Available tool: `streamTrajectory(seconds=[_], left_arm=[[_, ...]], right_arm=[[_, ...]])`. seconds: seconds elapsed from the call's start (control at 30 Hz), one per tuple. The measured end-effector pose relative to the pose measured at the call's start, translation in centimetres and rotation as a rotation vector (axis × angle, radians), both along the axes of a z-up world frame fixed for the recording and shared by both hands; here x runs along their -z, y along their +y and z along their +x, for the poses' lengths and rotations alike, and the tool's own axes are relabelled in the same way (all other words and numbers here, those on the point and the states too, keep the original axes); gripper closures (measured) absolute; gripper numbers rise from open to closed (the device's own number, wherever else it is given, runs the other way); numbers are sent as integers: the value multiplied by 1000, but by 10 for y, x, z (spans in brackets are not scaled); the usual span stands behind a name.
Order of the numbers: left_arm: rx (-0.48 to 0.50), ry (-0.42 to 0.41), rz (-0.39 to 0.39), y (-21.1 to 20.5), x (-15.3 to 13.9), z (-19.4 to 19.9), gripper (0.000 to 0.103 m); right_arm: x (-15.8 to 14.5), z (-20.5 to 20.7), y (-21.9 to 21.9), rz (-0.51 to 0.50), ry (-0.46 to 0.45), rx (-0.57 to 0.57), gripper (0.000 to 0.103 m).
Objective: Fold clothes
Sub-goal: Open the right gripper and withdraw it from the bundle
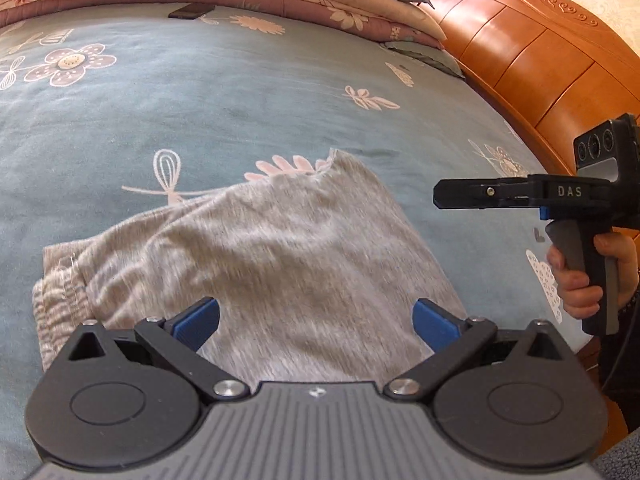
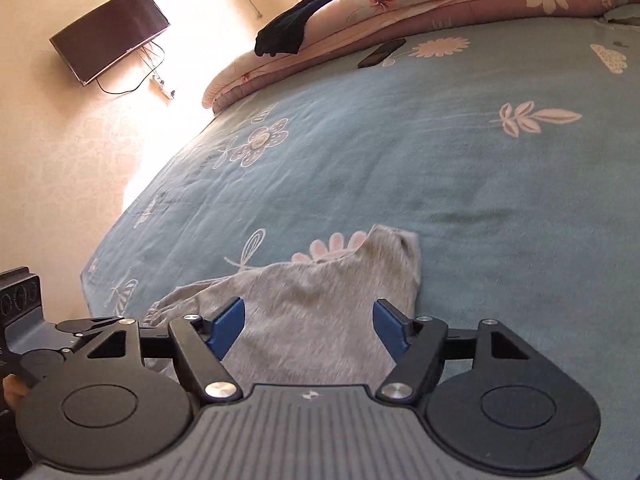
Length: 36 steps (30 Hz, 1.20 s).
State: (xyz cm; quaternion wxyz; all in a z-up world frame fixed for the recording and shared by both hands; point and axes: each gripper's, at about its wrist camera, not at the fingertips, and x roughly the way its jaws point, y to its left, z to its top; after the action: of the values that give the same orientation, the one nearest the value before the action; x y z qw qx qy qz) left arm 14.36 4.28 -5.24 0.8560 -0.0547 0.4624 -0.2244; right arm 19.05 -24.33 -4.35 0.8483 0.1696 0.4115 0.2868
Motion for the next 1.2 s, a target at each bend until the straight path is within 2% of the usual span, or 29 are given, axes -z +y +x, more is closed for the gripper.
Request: streamTrajectory(seconds=[0.13, 0.23, 0.4, 0.57, 0.63, 0.73, 0.8, 0.97, 1.1, 1.13, 1.2], left_arm=[[-4, 35, 74, -4, 16, -22, 1], [-19, 27, 89, 0, 19, -38, 1], [-42, 44, 46, 12, 18, -58, 1], [-76, -35, 6, 19, -3, -60, 1], [-95, -51, -4, 20, -5, -55, 1], [-120, 13, 0, 19, 13, -48, 1], [-126, 23, -2, 21, 24, -53, 1], [-153, 3, -47, 28, 31, -62, 1], [-164, -25, -96, 34, 39, -63, 1], [-162, -37, -95, 33, 41, -64, 1], [-124, -53, -43, 25, 39, -66, 1]], right_arm=[[20, -31, 18, -30, 47, 15, 24], [31, -54, 28, -79, 52, 51, 23], [28, -89, 41, -185, 9, 96, 20], [31, -102, 48, -220, 17, 116, 13], [35, -101, 50, -223, 38, 126, 10], [39, -102, 50, -211, 48, 141, 2], [41, -104, 51, -208, 48, 140, 0], [45, -109, 55, -230, 18, 125, 0], [47, -112, 48, -175, 8, 155, 0], [48, -112, 45, -152, 7, 167, 0], [49, -113, 40, -113, 8, 182, 0]])
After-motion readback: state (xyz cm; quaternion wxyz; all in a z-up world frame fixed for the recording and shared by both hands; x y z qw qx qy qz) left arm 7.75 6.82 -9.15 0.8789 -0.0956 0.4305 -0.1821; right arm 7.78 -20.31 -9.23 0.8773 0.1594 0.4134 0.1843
